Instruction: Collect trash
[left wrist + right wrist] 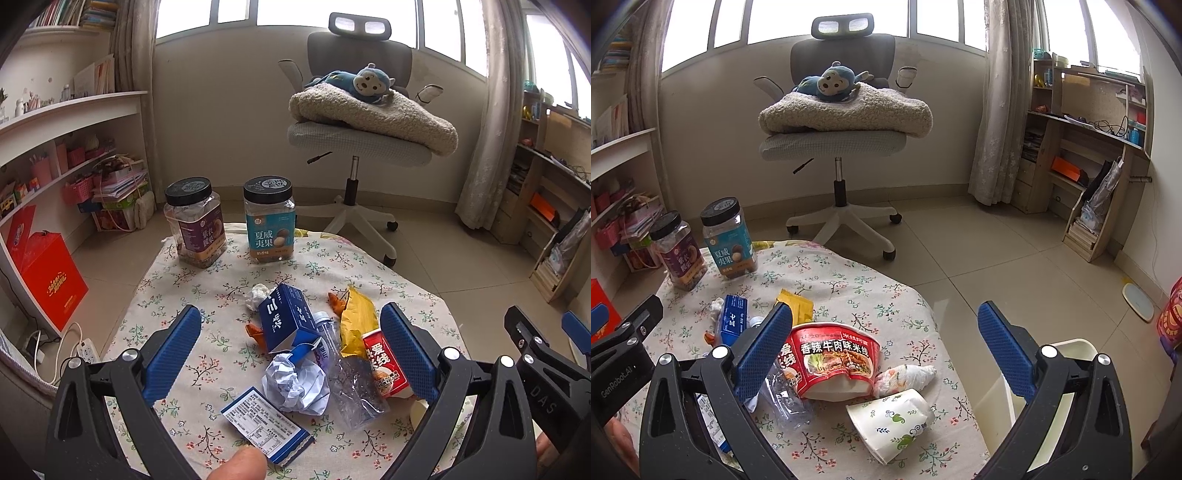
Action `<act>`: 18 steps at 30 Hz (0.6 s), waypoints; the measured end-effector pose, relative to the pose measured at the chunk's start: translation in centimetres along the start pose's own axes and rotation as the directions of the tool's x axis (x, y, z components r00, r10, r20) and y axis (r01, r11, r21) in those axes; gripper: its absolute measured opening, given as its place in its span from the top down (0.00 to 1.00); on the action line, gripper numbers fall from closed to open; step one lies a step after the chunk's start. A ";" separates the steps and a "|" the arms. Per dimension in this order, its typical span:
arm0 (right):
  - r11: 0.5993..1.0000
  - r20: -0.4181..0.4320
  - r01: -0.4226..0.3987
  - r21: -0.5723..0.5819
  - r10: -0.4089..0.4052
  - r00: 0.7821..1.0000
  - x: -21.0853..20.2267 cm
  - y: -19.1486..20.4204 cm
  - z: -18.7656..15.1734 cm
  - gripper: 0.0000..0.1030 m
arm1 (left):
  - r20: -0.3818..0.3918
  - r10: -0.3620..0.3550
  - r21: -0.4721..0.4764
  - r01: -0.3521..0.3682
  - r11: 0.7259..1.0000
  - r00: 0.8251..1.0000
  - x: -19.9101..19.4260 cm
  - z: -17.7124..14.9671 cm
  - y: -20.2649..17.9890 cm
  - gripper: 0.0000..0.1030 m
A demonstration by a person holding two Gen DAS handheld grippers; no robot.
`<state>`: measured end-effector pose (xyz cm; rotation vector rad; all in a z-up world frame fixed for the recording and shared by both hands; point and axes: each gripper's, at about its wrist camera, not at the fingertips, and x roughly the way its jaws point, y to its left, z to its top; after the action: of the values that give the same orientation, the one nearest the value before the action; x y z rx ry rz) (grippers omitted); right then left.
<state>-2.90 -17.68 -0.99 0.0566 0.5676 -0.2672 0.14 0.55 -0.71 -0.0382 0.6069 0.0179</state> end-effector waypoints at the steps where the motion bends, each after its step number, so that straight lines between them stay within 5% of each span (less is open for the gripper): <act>1: 1.000 -0.001 0.000 0.001 0.000 1.000 0.1 0.0 0.0 0.07 | -0.001 0.000 0.000 0.000 1.000 1.000 0.0 0.0 0.0 0.08; 18: 1.000 -0.005 0.000 0.001 0.000 1.000 0.2 0.0 -0.1 0.07 | -0.006 0.004 0.005 -0.004 1.000 1.000 0.4 -0.4 -0.1 0.08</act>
<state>-2.83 -17.73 -1.15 0.0583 0.5728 -0.2678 0.25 0.47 -1.24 -0.0324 0.6135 0.0200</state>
